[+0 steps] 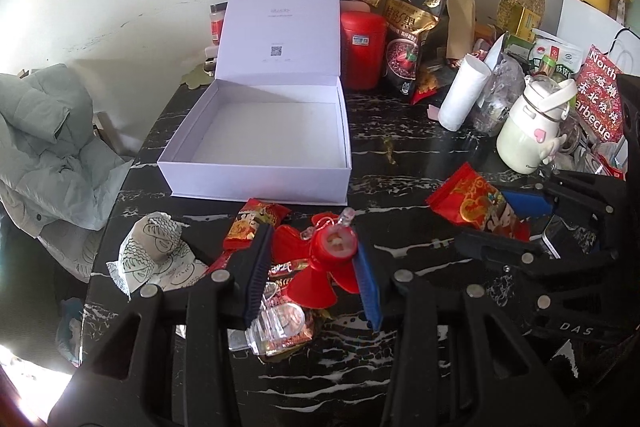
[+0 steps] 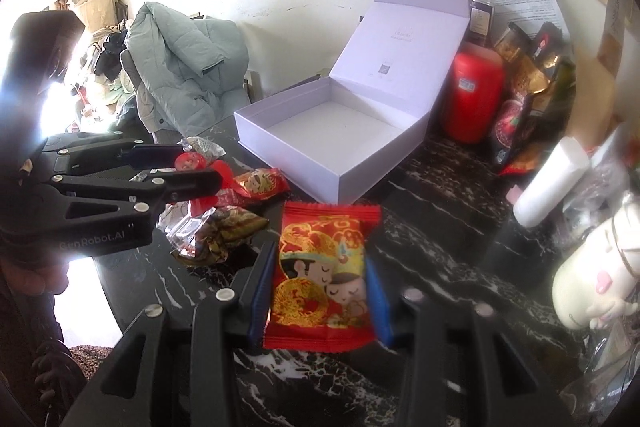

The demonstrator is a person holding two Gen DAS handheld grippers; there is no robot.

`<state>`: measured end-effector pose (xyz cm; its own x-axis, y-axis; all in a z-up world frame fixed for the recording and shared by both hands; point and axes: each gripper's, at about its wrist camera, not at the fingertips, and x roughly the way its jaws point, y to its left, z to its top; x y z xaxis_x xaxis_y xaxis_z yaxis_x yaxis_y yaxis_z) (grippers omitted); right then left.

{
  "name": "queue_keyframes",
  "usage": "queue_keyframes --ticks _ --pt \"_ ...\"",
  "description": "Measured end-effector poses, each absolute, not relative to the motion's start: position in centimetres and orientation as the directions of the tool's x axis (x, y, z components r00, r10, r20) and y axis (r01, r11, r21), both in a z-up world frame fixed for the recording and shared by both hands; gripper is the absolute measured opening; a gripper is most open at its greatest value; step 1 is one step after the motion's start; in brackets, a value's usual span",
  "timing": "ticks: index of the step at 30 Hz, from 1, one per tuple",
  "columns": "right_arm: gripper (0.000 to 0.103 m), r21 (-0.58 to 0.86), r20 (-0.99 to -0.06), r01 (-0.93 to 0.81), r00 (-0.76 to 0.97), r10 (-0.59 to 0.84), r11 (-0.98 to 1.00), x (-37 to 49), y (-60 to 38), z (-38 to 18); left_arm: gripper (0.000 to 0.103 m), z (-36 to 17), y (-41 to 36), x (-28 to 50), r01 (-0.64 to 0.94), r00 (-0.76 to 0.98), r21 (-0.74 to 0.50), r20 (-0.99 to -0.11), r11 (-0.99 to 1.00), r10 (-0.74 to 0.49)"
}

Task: Organize objects
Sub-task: 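Carry red fan with left gripper over white box while right gripper carries candy packet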

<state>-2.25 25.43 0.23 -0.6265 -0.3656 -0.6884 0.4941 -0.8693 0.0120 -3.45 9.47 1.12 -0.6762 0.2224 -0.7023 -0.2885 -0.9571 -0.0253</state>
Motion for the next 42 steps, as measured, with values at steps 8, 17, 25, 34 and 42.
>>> queue_keyframes --ticks 8,17,25,34,42 --pt "0.042 0.021 -0.689 0.501 -0.62 -0.375 -0.865 -5.3 25.1 0.5 0.038 1.2 9.6 -6.6 -0.296 -0.667 -0.021 -0.712 -0.955 0.222" --pt "0.042 0.027 -0.693 0.512 -0.61 -0.385 -0.859 -8.6 24.5 0.6 0.038 1.1 9.8 -10.0 -0.3 -0.661 -0.003 -0.721 -0.954 0.209" --pt "0.042 0.026 -0.7 0.521 -0.6 -0.388 -0.853 -11.9 24.0 0.2 0.038 0.6 9.7 -13.2 -0.312 -0.647 0.009 -0.734 -0.95 0.206" --pt "0.042 0.034 -0.711 0.535 -0.581 -0.396 -0.844 -15.3 23.0 -0.4 0.038 0.0 9.2 -16.5 -0.32 -0.634 0.014 -0.746 -0.947 0.203" --pt "0.042 0.034 -0.716 0.546 -0.57 -0.402 -0.837 -18.0 22.3 -0.8 0.038 -0.8 9.0 -19.1 -0.328 -0.619 0.018 -0.759 -0.945 0.2"
